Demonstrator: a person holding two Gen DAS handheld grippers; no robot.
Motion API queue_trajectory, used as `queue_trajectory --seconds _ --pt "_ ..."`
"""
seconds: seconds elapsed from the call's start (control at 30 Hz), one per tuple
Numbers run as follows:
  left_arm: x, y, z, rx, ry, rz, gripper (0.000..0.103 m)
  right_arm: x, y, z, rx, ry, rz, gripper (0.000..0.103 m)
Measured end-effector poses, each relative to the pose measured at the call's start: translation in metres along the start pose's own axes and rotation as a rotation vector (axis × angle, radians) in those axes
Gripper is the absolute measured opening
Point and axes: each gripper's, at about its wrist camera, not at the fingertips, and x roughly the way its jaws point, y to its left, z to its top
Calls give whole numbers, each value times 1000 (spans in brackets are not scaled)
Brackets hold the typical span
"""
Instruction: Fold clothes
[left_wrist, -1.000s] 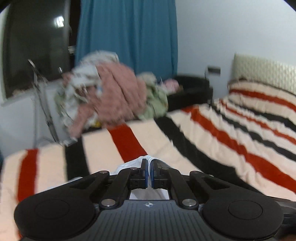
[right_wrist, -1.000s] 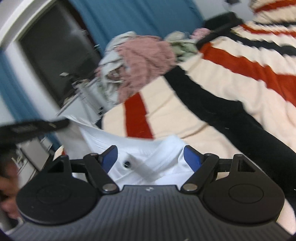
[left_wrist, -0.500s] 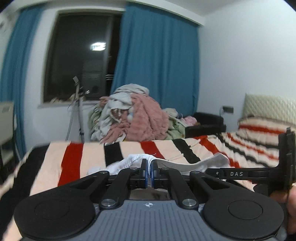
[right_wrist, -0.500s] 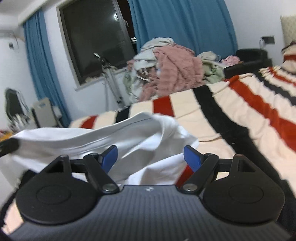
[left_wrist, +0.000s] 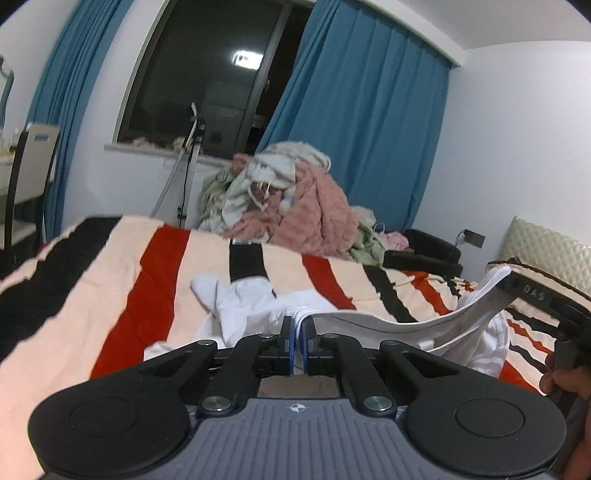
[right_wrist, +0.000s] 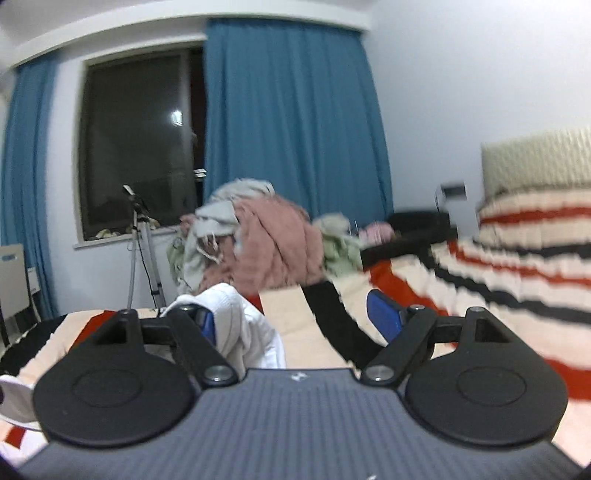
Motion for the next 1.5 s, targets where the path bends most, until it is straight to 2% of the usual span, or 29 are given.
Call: queue_trajectory --seconds 0.07,0.13,0.17,0.23,0.27,0.37,0.47,0.57,0.73,0.8,0.9,1.0,1.13,1.33,1.5 --pt "8 1 -1 1 25 16 11 -3 4 1 -16 -14 18 81" --pt "15 -2 -1 18 45 35 33 -3 5 3 -23 -20 33 81" --pt "20 -3 -2 29 51 39 38 -3 4 4 -21 -20 39 81" --pt "30 -9 -4 70 70 51 63 -3 2 6 -8 -13 43 81" --pt "35 -13 -5 98 80 61 65 -2 1 6 1 -9 44 81" --pt "57 -26 -10 183 106 87 68 -1 -2 8 25 1 46 81" --pt "75 -29 -15 219 113 158 69 0 -3 8 42 5 53 81" --pt "91 -20 -12 194 87 267 69 -1 -2 8 39 3 60 81" --pt "93 7 11 95 -37 335 72 7 -2 4 42 44 67 81" --pt "87 17 17 52 -84 368 73 14 -1 -1 19 86 75 81" --pt "78 26 19 9 -111 406 73 32 5 -17 -25 197 94 82" --pt "71 31 19 -9 -135 429 73 51 13 -36 -83 321 92 82" --pt "62 32 12 -51 -134 434 74 58 17 -50 -93 377 82 82" --pt "31 20 -3 -90 -139 437 74 45 15 -54 -51 386 41 82" --pt "-6 2 3 -15 -220 431 74 14 6 -41 -18 318 8 82"
